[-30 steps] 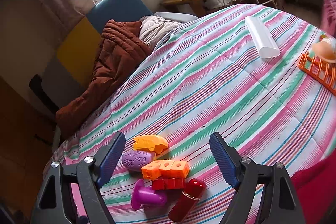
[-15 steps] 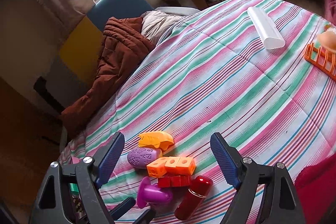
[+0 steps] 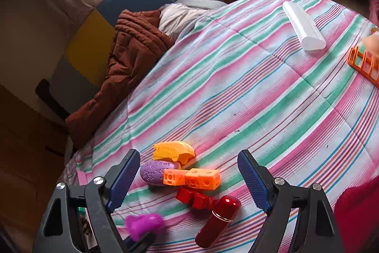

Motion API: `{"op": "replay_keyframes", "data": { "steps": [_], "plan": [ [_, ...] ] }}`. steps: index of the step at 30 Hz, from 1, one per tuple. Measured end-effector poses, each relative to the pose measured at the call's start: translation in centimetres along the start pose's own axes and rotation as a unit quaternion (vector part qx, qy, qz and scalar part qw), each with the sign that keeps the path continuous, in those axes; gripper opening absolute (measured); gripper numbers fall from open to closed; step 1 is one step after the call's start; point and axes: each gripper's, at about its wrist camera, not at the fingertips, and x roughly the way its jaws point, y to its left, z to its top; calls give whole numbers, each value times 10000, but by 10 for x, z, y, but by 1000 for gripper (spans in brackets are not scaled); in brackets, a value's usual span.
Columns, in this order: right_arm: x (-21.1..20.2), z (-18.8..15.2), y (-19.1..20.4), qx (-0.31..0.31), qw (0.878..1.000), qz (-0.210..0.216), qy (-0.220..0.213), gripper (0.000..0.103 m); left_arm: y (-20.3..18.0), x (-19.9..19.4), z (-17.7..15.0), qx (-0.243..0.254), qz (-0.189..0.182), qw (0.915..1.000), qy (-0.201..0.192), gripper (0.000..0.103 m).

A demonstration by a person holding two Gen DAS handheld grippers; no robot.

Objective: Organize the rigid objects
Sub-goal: 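Release the magenta cup into the tray with the left gripper while the right grasps orange blocks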

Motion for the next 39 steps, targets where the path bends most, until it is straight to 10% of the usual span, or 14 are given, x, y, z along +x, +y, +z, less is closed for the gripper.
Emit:
{"op": "replay_keyframes", "data": {
  "steps": [31, 34, 39],
  "plan": [
    [59, -12, 20, -548, 9912, -383, 1143, 91, 36, -92, -61, -372, 214, 9975, -563, 13],
    [68, -14, 19, -607, 9883, -507, 1301, 69, 39, -94, -62, -455, 193, 9970, -589, 13],
    [64, -16, 24, -831, 9888, -400, 1173, 69, 42, -98, -66, -517, 196, 9965, -624, 13]
  ]
}}
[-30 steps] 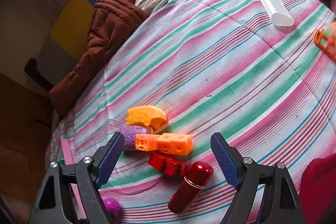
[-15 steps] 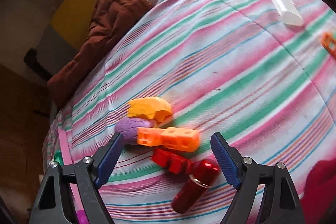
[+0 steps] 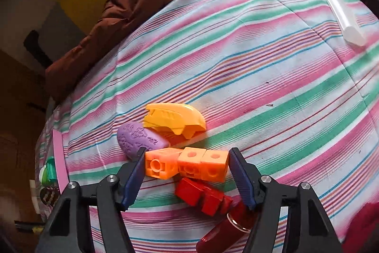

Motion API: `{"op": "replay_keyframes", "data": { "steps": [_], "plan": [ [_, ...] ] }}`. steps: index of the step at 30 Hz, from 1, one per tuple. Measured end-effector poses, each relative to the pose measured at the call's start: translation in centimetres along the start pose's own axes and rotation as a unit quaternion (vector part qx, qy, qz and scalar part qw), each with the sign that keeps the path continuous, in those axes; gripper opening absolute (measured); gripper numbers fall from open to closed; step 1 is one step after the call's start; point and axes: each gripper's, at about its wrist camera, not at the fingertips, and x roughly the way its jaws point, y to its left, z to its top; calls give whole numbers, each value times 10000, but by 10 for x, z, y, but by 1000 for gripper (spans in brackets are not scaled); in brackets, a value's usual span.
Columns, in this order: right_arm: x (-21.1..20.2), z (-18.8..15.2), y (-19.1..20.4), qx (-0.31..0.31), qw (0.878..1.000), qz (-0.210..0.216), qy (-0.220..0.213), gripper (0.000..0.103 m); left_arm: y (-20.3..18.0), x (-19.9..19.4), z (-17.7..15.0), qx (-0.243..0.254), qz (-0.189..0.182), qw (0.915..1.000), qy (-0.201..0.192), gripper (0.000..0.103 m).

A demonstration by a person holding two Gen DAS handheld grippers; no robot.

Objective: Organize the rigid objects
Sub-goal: 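Release the magenta cup into the tray with the left gripper while the right grasps orange blocks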

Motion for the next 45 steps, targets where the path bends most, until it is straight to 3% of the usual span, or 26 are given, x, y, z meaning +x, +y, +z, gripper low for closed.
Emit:
{"op": "replay_keyframes", "data": {
  "steps": [8, 11, 21, 26, 36, 38, 39, 42, 45],
  "plan": [
    [-8, 3, -10, 207, 9994, -210, -156, 69, 19, -18, -4, -277, 71, 9995, -124, 13],
    [-11, 3, -10, 174, 9994, -237, -181, 69, 32, -38, -3, -528, 129, 9977, -398, 13],
    [-21, 5, -5, 59, 9990, -174, -414, 69, 102, -69, -13, -1334, 974, 9842, -631, 13],
    [-25, 6, 0, 12, 9987, -102, -498, 69, 145, -62, -20, -1681, 1479, 9739, -367, 13],
    [-27, 5, 1, 20, 9986, -70, -532, 69, 187, -39, -7, -1779, 1939, 9643, -291, 13],
    [-27, 6, 0, 22, 9986, -71, -533, 69, 188, -41, -2, -1747, 2084, 9617, -331, 18],
    [-27, 6, 0, 19, 9985, -80, -542, 69, 187, -42, 0, -1711, 2108, 9618, -360, 26],
    [-26, 6, 0, 18, 9985, -77, -542, 69, 183, -49, 0, -1666, 2176, 9607, -442, 37],
    [-26, 6, 1, 4, 9985, -87, -533, 69, 183, -54, -6, -1703, 2227, 9589, -433, 40]
  ]
}}
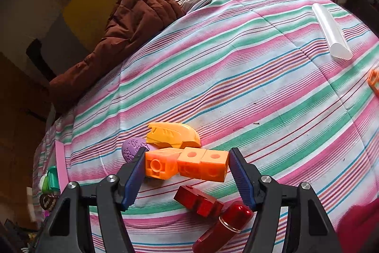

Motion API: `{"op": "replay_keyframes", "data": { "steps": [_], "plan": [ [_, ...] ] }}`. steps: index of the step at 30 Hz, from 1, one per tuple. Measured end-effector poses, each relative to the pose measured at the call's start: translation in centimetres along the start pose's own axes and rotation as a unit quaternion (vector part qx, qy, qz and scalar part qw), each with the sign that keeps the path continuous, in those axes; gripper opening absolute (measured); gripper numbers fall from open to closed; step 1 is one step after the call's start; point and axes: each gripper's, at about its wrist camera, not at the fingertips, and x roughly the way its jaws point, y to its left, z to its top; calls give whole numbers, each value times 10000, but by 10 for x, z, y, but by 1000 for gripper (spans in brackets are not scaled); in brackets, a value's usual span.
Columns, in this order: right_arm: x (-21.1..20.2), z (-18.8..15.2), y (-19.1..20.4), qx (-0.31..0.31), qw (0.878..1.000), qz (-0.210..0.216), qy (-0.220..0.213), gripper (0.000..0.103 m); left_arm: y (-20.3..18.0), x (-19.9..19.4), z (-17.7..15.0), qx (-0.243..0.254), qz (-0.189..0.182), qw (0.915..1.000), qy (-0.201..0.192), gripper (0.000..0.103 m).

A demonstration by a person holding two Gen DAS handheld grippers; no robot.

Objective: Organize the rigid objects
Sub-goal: 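Release the magenta cup into the tray with the left gripper while the right grasps orange blocks, then lift the orange block chain into the tray and open the right gripper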

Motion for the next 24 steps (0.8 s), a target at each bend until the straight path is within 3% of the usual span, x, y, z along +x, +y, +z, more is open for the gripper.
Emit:
{"op": "replay_keyframes", "data": {
  "steps": [9, 13, 24],
  "plan": [
    [-2, -2, 0, -9, 10000, -35, -25, 69, 11, -19, -18, -322, 58, 9994, -58, 40],
    [-2, -2, 2, -55, 10000, 9, -53, 69, 9, -34, -23, -262, 272, 9992, -156, 40],
    [-3, -8, 23, -552, 9981, 274, -10, 69, -30, -61, -23, 242, 227, 9988, -366, 40]
  ]
}}
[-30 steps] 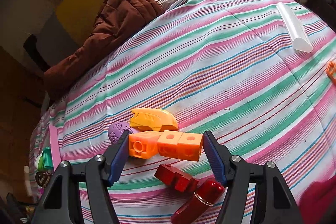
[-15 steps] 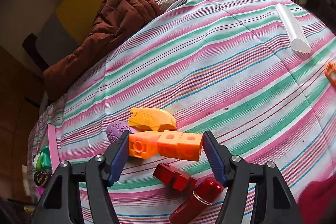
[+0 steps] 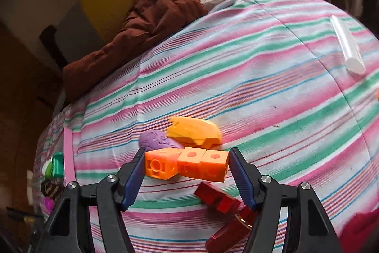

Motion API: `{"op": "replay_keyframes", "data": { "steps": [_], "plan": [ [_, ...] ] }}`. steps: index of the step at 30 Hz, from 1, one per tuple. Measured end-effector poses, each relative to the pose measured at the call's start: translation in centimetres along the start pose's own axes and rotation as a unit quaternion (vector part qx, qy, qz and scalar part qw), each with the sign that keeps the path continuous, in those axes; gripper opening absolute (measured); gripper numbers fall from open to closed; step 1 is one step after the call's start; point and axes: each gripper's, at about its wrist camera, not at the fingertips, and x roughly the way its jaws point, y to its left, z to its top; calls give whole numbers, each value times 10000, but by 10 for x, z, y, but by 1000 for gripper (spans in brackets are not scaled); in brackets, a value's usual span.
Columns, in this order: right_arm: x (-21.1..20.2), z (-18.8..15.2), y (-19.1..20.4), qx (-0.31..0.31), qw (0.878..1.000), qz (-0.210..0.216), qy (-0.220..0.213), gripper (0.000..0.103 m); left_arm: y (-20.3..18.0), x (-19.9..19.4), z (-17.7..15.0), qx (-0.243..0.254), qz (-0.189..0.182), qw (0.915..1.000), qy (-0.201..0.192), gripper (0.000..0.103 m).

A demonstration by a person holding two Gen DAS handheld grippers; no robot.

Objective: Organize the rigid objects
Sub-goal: 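Lift the orange block chain into the tray and open the right gripper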

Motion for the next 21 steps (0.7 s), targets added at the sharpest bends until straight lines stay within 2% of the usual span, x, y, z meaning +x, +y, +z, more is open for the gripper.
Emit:
{"op": "replay_keyframes", "data": {
  "steps": [5, 9, 12, 16, 21],
  "plan": [
    [-3, -2, 9, -199, 9997, 125, -31, 69, -12, 0, -3, 210, 26, 9998, 2, 40],
    [-3, -4, 20, -396, 9983, 427, 16, 69, -19, 3, -7, 298, 15, 9995, 90, 40],
    [-3, -8, 36, -753, 9944, 736, 84, 69, -25, 4, -10, 413, 41, 9991, 99, 40],
    [-5, -19, 59, -1314, 9872, 897, 99, 69, -29, 6, -13, 471, 8, 9988, 159, 40],
    [-3, -28, 73, -1656, 9813, 968, 181, 69, -33, 7, -15, 542, -53, 9983, 219, 40]
  ]
}}
